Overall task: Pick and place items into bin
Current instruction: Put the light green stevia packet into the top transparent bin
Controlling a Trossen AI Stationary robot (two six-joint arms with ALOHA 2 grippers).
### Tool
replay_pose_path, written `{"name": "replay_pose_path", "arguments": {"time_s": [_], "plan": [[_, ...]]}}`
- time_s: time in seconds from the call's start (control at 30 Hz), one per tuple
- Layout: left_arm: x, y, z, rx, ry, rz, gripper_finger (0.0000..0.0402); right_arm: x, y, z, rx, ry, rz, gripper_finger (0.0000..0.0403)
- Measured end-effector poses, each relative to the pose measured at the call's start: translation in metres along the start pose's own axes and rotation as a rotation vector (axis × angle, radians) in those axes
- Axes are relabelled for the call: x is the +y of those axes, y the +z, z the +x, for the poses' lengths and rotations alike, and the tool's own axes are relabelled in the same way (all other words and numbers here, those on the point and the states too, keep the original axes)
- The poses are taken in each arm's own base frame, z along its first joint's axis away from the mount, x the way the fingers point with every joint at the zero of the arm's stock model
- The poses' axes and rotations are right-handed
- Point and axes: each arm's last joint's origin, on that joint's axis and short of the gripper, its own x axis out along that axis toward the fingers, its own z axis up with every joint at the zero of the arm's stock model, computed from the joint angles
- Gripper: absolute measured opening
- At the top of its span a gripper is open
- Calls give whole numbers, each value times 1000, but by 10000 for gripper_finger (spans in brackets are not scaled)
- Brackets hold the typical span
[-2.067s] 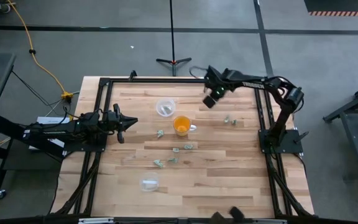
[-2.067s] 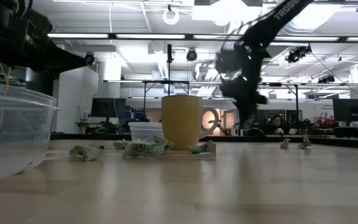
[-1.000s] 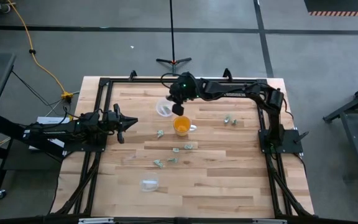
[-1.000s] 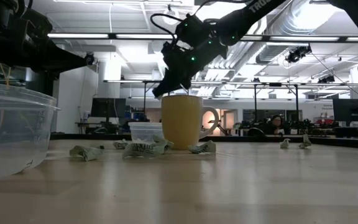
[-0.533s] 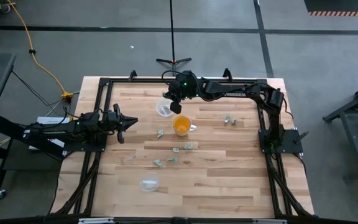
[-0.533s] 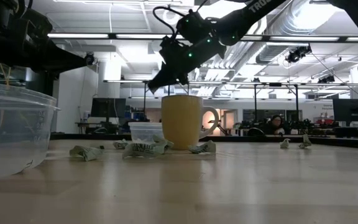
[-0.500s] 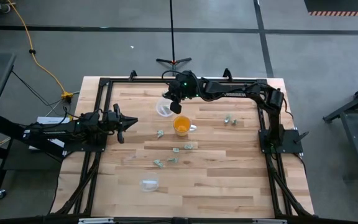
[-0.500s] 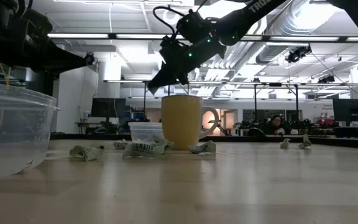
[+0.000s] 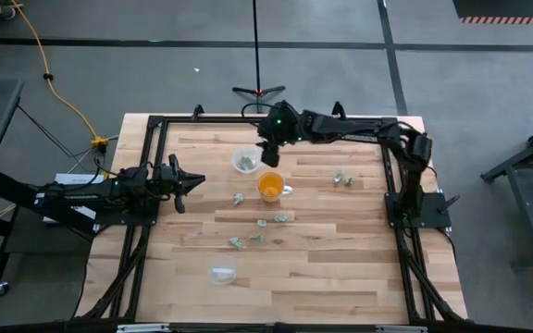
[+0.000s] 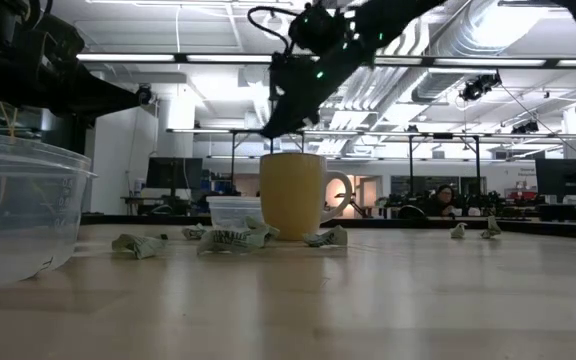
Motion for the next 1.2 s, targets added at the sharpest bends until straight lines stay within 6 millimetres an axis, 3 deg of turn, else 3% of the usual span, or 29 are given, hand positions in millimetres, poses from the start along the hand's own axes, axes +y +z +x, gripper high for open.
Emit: {"name": "replay_pose_path", "arguments": {"time_s": [0.13, 0.27, 0.4, 0.53, 0.83, 1.03, 1.2], "plan": [[0, 0, 0, 0, 0, 0, 67, -1, -5, -34, 300, -74, 46, 142], [0, 0, 0, 0, 0, 0, 67, 1, -23, -59, 545, -175, 161, 142], [0, 0, 0, 0, 0, 0, 67, 6, -54, -67, 707, -278, 195, 142], [0, 0, 0, 0, -1, 0, 67, 14, -90, -67, 802, -233, 265, 142], [0, 0, 0, 0, -1, 0, 67, 21, -158, -63, 853, -263, 332, 142], [0, 0, 0, 0, -1, 0, 67, 15, -175, -58, 807, -328, 423, 148], [0, 0, 0, 0, -1, 0, 67, 6, -178, -59, 801, -396, 524, 165]]}}
